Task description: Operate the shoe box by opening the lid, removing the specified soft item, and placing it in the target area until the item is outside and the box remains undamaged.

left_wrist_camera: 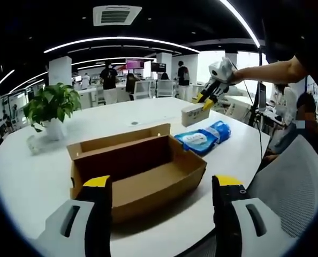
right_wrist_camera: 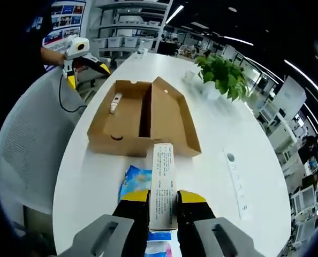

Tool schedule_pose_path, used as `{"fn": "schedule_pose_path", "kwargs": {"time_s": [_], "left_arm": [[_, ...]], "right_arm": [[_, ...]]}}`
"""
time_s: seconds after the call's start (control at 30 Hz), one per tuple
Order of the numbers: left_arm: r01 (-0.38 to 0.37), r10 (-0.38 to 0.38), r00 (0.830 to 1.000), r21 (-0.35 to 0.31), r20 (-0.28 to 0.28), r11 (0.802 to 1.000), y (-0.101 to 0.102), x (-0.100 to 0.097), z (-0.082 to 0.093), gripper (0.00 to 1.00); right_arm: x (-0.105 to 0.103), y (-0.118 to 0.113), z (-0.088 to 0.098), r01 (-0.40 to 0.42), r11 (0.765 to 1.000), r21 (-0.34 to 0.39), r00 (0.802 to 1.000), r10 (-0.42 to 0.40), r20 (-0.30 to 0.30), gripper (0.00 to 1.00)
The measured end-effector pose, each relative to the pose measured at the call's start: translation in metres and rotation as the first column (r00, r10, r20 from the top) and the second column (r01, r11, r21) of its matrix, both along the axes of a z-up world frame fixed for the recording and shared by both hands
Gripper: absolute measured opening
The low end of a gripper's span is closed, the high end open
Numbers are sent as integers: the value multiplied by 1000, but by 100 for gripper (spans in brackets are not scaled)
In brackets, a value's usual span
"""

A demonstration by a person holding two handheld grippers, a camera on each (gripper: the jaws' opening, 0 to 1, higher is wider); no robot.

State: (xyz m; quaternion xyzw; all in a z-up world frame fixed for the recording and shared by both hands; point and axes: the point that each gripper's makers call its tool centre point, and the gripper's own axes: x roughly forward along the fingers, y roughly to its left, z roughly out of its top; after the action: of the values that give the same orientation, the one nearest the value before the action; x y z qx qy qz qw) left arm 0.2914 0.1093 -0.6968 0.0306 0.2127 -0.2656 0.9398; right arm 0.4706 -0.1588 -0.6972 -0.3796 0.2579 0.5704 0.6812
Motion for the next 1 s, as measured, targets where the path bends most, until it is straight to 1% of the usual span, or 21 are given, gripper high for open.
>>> {"fn": "schedule_pose_path", "kwargs": {"time_s": [0.2,0.3,0.43,0.53,0.73,0.83,1.0], "left_arm": [[-15,15,1000,7,3,1000,3,1,1,79],[-19,19,1000,0,9,1000,3,2,2,79],[-26,26,1000,9,3,1000,5,2,0,79],[-32,32,999,4,4,999,6,3,1,79],[-32,32,999,12,1,999,6,3,0,78],[-34,34,999,9,2,999,6,3,1,78],[-30,31,1000,12,-5,999,5,3,-1,78]], "right_arm": [[14,-18,-5,16,999,-33,1000,-16,-4,15],[21,-27,-7,20,998,-52,1000,-20,-2,15],[28,-35,-8,24,997,-68,1000,-24,-2,15],[35,-45,-12,33,996,-84,999,-33,1,15],[42,-58,-22,47,993,-106,999,-48,-6,15],[50,-67,-28,61,992,-110,998,-63,-11,15],[54,-80,-34,81,989,-125,996,-84,-15,15]]}}
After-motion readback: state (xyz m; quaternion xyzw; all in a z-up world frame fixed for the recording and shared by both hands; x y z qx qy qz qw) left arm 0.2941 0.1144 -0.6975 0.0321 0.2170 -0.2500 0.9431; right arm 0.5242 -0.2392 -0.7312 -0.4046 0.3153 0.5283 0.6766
